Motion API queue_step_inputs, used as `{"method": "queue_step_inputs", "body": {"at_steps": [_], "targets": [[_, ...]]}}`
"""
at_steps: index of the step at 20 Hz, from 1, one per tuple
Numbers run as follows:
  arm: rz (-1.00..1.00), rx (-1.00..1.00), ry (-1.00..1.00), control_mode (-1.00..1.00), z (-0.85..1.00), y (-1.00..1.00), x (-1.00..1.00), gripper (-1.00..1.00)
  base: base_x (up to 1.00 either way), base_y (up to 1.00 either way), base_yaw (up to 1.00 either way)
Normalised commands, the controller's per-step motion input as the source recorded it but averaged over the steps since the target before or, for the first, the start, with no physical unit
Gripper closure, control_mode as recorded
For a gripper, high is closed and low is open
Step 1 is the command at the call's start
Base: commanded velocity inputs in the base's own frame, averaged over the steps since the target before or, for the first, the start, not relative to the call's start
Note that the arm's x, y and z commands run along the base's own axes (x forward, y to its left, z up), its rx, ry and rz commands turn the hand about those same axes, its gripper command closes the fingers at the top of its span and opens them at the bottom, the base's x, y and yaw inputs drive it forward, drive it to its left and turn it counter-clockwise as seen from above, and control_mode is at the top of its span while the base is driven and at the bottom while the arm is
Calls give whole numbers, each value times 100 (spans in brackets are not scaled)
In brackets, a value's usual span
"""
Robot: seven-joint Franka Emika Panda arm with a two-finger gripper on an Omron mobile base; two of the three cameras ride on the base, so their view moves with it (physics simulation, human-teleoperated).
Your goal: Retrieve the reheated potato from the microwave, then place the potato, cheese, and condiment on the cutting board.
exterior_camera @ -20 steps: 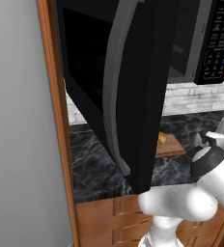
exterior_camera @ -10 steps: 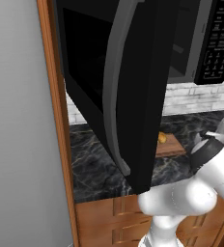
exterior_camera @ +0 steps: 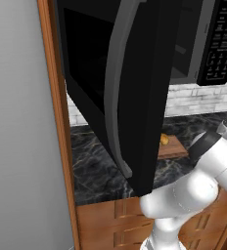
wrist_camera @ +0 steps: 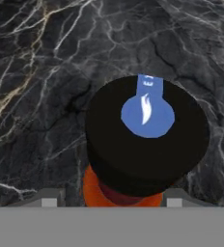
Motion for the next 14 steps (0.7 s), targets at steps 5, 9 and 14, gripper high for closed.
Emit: {"method": "queue_step_inputs", "body": {"at_steps": [5, 9, 14], "targets": [[0, 0, -1, -100, -3, -9, 0, 100, 0, 0, 0], [0, 0, -6, -100, 3, -4, -20, 100, 0, 0, 0], [0, 0, -14, -100, 62, 4, -43, 100, 0, 0, 0]]}}
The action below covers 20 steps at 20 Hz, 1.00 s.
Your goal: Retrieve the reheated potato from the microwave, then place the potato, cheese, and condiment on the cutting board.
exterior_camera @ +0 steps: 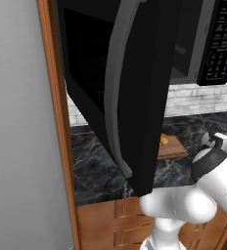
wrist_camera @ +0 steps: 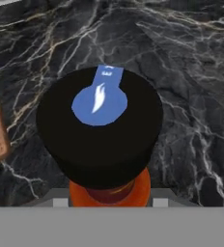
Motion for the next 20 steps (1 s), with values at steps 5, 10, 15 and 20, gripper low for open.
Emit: {"method": "queue_step_inputs", "body": {"at_steps": [5, 10, 15, 20], "targets": [[2, 0, -9, -100, 71, 32, -4, 100, 0, 0, 0], [4, 0, -3, -100, 42, 40, 7, 100, 0, 0, 0], [6, 0, 0, -100, 5, 41, 27, 100, 0, 0, 0], [7, 1, -2, -100, 0, 34, 28, 100, 0, 0, 0]]}}
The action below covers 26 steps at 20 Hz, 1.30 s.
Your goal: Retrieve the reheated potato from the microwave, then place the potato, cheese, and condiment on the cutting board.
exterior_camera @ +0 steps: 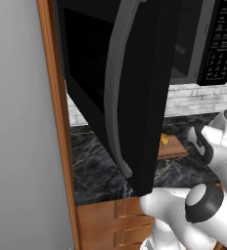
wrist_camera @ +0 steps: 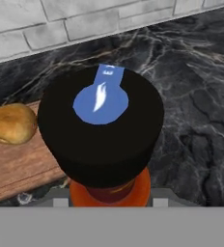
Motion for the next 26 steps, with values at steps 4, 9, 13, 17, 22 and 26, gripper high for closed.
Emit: {"method": "queue_step_inputs", "body": {"at_steps": [4, 9, 13, 17, 22, 26], "targets": [[7, 1, -1, -100, 0, 30, 23, 100, 0, 0, 0], [6, 0, -1, -100, 0, 37, 14, 100, 0, 0, 0], [6, 0, 0, -100, 0, 32, 16, 100, 0, 0, 0], [4, 0, -2, -100, -4, 18, 25, 100, 0, 0, 0], [0, 0, -2, -100, -23, 1, 32, 100, 0, 0, 0], [0, 0, -1, -100, -28, 1, 21, 100, 0, 0, 0]]}}
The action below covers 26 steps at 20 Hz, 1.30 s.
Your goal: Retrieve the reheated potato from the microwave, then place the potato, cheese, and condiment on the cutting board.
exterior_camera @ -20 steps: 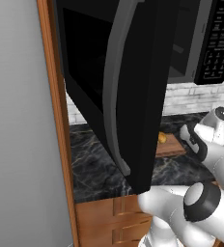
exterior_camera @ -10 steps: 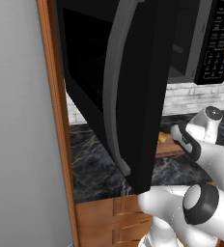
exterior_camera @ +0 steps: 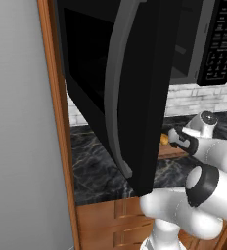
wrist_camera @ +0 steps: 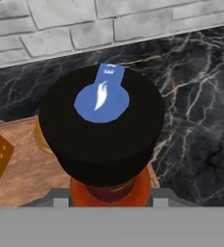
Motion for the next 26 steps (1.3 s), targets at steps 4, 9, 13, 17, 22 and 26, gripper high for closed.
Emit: {"method": "queue_step_inputs", "body": {"at_steps": [4, 9, 13, 17, 22, 26], "targets": [[0, 0, -3, -100, -25, 0, 16, 100, 0, 0, 0], [0, 0, -4, -100, -30, 5, 15, 100, 0, 0, 0], [0, 0, -6, -100, -28, 5, 12, 100, 0, 0, 0], [0, 0, -5, -100, -24, 2, 6, 100, 0, 0, 0], [0, 0, -8, -100, -15, 0, 8, 100, 0, 0, 0], [0, 0, -9, -100, -2, 0, 10, 100, 0, 0, 0]]}}
